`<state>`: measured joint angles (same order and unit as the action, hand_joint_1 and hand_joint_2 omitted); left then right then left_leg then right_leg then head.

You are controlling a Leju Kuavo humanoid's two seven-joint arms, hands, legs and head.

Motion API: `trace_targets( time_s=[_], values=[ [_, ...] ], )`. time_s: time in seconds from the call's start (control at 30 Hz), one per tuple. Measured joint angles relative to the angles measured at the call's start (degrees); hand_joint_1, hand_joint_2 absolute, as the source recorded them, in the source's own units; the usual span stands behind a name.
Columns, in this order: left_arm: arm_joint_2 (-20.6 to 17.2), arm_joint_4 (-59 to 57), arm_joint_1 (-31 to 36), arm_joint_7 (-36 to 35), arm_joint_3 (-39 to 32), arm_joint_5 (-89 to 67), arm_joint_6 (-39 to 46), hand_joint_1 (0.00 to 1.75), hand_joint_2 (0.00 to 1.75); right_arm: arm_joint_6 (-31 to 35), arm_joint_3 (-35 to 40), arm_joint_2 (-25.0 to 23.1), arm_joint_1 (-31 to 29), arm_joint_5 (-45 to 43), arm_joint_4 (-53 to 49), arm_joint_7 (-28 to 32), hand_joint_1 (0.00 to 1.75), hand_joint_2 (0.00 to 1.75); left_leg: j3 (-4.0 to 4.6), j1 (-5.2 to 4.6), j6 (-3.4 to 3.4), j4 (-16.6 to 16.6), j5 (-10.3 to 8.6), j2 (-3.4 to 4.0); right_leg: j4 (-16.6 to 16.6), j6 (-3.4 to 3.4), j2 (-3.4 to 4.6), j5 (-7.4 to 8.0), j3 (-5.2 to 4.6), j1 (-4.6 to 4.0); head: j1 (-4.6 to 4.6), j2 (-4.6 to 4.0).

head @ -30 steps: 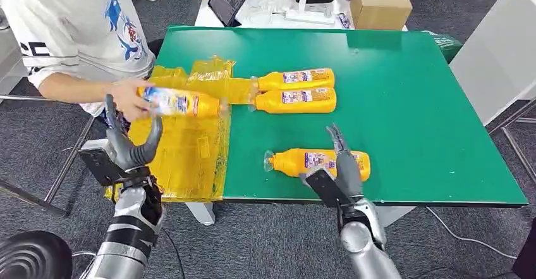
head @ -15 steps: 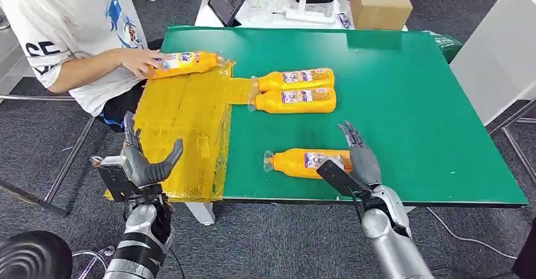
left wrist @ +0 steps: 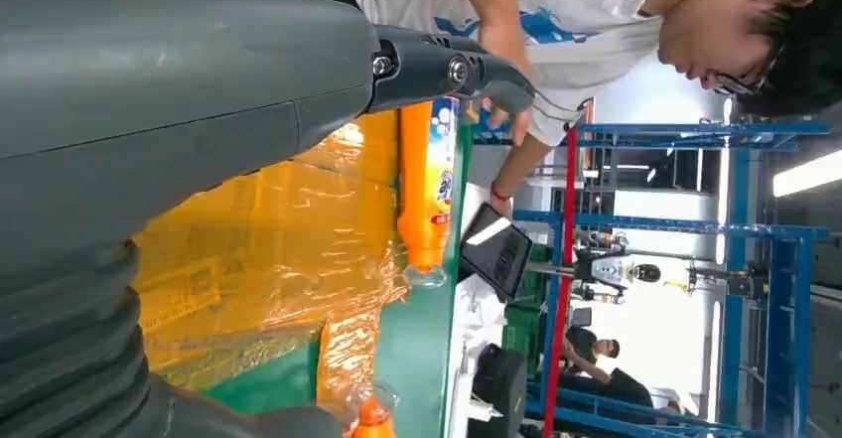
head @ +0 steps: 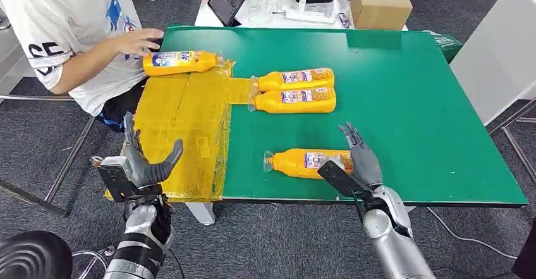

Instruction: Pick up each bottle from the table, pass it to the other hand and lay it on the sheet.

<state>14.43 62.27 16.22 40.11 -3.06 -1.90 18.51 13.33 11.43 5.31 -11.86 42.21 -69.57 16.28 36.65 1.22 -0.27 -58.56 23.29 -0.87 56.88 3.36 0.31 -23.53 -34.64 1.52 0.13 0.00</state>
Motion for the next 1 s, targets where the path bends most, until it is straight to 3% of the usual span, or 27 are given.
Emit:
trace_targets(
  time_s=[0.53, 0.6, 0.67, 0.8, 1.0],
  values=[
    [0.00, -0.04, -0.02, -0.52, 0.06, -1.15, -0.22, 0.00, 1.75, -2.06, 0.13, 0.11, -0.60, 0.22, 0.52, -1.86, 0.00, 1.75, 0.06, 0.00, 0.00, 0.02, 0.00, -0.01, 0.00, 0.00, 0.00, 0.00, 0.02, 0.00, 0.02, 0.00],
    [0.07, -1.67, 0.41, -0.52, 1.01, -4.09, 0.15, 0.00, 1.75, -12.79, 2.76, 0.66, -7.45, -0.35, 9.34, -6.67, 0.00, 1.75, 0.02, -0.01, 0.00, 0.02, 0.00, 0.26, 0.00, 0.10, 0.16, 0.15, -0.14, 0.02, -0.04, 0.00],
    [0.88, -3.13, 0.54, -0.20, 2.30, -4.94, 0.92, 0.00, 1.75, -21.85, 5.40, 1.42, -14.57, -0.44, 17.74, -5.33, 0.00, 1.75, -0.08, -0.01, 0.05, 0.00, -0.05, 0.49, -0.05, -0.01, 0.36, 0.26, -0.15, 0.02, 0.09, 0.00],
    [1.40, -4.90, 0.82, -0.07, 3.52, -4.70, 1.16, 0.00, 1.75, -23.01, 8.53, 1.60, -22.06, -0.63, 29.10, -4.35, 0.00, 1.75, -0.16, -0.01, 0.15, -0.02, -0.15, 0.37, -0.07, 0.06, 0.30, 0.30, 0.06, 0.02, 0.04, 0.00],
    [1.42, -6.32, 1.13, -0.07, 4.35, -4.04, 1.09, 0.00, 1.75, -21.88, 11.08, 1.33, -25.94, -0.98, 36.50, -3.80, 0.00, 1.75, -0.31, 0.00, 0.17, -0.02, -0.17, 0.36, -0.07, 0.06, 0.28, 0.30, 0.21, 0.00, 0.04, 0.00]
  ],
)
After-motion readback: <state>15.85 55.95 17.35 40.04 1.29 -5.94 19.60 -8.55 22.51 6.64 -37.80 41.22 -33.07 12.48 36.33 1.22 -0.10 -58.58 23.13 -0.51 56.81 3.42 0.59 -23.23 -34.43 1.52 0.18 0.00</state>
